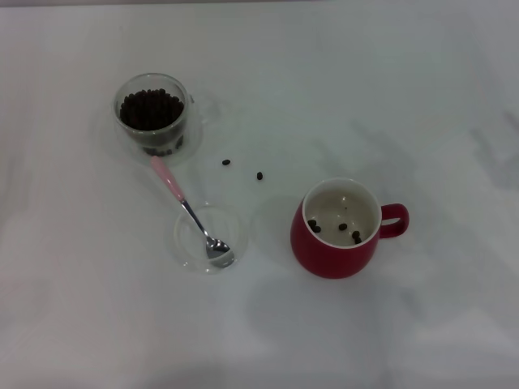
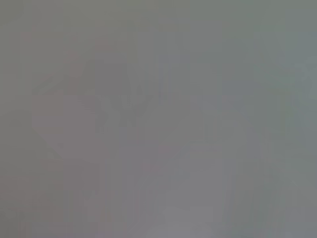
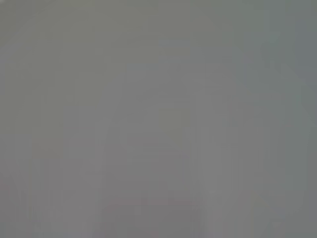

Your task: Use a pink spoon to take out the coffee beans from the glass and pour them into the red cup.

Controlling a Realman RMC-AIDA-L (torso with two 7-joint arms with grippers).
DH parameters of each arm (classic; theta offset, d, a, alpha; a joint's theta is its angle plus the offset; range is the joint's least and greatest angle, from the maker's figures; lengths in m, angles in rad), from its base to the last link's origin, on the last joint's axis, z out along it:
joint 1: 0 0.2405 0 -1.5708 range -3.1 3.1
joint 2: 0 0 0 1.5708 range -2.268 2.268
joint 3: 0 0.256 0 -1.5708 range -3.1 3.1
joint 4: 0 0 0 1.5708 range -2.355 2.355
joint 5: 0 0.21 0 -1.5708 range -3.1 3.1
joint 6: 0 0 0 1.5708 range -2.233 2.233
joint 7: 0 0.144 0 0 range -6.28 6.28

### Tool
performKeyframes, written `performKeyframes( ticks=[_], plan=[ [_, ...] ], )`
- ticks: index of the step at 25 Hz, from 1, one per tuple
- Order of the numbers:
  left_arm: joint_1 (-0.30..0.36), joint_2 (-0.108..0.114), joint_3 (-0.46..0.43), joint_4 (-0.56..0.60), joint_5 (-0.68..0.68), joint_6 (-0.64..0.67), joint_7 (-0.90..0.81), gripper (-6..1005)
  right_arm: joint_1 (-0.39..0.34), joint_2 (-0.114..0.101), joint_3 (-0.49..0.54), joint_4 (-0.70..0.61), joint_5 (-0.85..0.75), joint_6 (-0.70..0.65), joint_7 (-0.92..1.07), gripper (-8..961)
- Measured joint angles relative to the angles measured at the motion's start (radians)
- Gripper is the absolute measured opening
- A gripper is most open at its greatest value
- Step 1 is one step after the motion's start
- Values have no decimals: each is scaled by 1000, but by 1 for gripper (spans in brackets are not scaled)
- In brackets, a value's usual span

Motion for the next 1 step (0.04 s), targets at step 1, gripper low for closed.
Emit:
performKeyframes(
  ticks=[1],
  plan=[
    [-2,0,0,-9,-10,0,8,621,0,0,0,-1,0,0,0,654]
  ],
)
